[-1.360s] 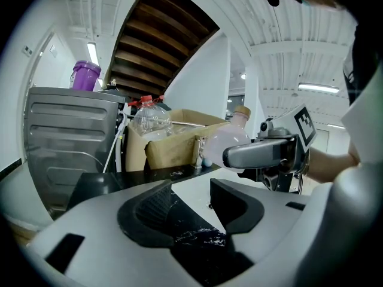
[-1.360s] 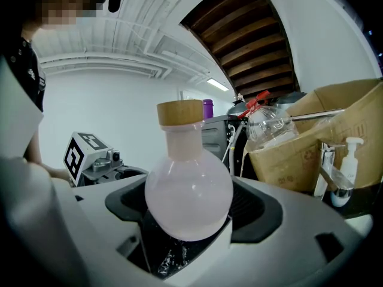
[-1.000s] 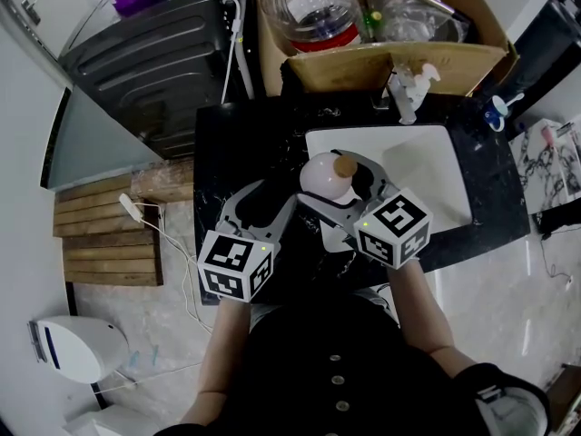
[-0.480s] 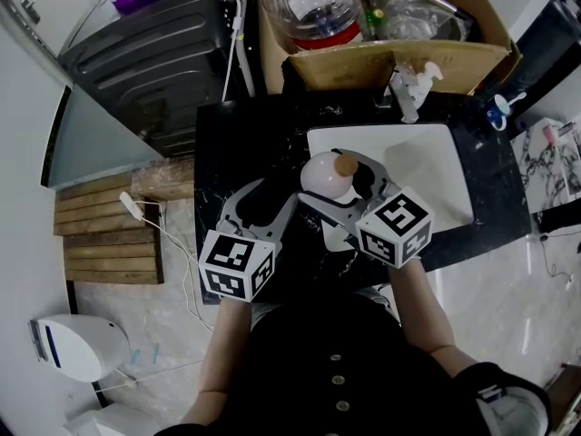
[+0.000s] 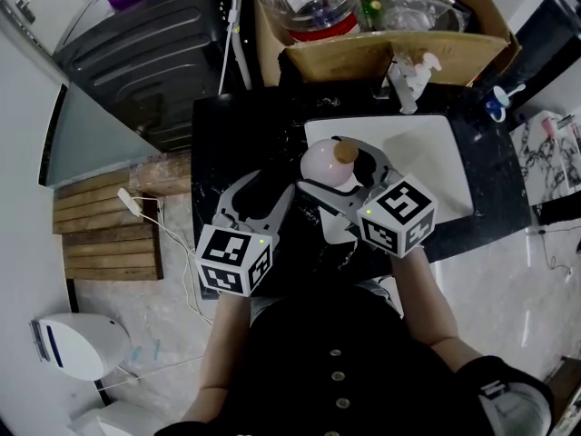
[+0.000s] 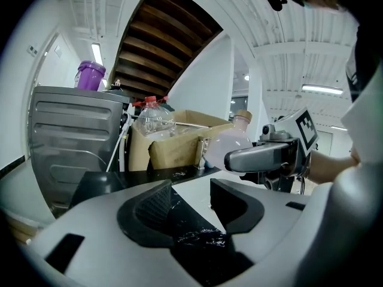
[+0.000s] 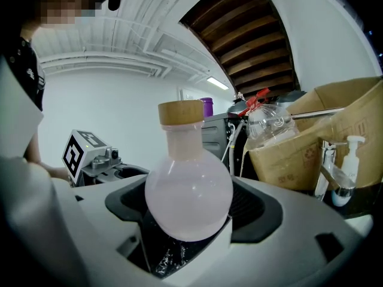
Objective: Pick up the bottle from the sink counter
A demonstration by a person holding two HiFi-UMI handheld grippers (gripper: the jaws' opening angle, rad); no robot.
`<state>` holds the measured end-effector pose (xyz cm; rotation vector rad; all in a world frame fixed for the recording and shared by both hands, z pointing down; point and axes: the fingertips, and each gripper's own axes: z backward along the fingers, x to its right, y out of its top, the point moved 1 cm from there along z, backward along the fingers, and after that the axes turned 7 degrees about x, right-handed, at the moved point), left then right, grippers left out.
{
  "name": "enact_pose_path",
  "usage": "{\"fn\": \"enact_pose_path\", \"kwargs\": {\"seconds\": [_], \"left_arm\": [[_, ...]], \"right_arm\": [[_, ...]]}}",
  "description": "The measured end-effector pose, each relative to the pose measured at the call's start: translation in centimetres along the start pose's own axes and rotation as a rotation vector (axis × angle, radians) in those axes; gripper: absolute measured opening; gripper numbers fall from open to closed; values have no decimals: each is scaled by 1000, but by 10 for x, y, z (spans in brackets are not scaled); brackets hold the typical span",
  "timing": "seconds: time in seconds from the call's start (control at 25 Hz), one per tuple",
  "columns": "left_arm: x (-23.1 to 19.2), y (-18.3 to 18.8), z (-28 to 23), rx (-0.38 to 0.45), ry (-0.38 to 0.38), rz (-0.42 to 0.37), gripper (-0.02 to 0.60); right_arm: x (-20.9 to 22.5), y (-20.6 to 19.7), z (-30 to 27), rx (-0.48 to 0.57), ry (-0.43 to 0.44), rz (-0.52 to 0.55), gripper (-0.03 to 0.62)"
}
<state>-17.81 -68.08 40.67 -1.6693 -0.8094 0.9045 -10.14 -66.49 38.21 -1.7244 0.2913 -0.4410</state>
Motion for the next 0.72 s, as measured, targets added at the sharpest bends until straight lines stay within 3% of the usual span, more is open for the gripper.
{"fn": "enact_pose_path", "kwargs": {"seconds": [0.72], "left_arm": [[0, 1, -3, 5, -8, -8, 199]], "right_arm": [[5, 10, 2, -36, 76, 81, 396]]}}
